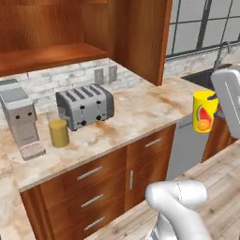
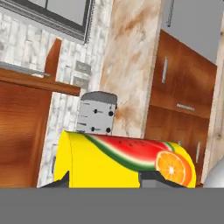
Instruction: There is a tray on the dining counter. Grab the cup, mug, and pitcher and place them on the tray. The pitcher may be placed next to the tray if it cannot fit the tray.
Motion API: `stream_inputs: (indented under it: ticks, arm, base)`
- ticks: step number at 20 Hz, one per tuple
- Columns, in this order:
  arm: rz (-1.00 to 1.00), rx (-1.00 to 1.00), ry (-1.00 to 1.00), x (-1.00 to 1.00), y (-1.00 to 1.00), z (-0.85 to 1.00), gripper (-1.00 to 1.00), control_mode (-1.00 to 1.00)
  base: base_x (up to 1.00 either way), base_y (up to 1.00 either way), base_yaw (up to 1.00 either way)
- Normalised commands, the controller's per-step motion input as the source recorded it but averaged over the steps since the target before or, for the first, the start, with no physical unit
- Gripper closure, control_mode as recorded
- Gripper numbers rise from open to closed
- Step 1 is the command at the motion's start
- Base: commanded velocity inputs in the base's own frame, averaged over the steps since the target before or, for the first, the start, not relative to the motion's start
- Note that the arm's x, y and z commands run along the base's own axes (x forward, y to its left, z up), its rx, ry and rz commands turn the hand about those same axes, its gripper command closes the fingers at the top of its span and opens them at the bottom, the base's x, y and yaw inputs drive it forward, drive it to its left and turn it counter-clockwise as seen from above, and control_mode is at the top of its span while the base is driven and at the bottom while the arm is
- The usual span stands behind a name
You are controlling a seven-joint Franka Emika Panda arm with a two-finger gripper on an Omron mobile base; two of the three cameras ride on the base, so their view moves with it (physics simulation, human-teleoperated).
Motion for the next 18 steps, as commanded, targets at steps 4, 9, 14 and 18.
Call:
stream_inputs:
  ticks: [4,9,14,18]
  arm:
    - [0.00,0.00,0.00,0.00,0.00,0.00,1.00,1.00]
    - [0.00,0.00,0.00,0.00,0.00,0.00,1.00,1.00]
    - [0.00,0.00,0.00,0.00,0.00,0.00,1.00,1.00]
    - [0.00,0.00,0.00,0.00,0.00,0.00,1.00,1.00]
  base:
    - [0.00,-0.19,-0.81]
    - [0.02,-0.03,-0.83]
    - [0.16,0.00,-0.81]
    - [0.26,0.00,-0.79]
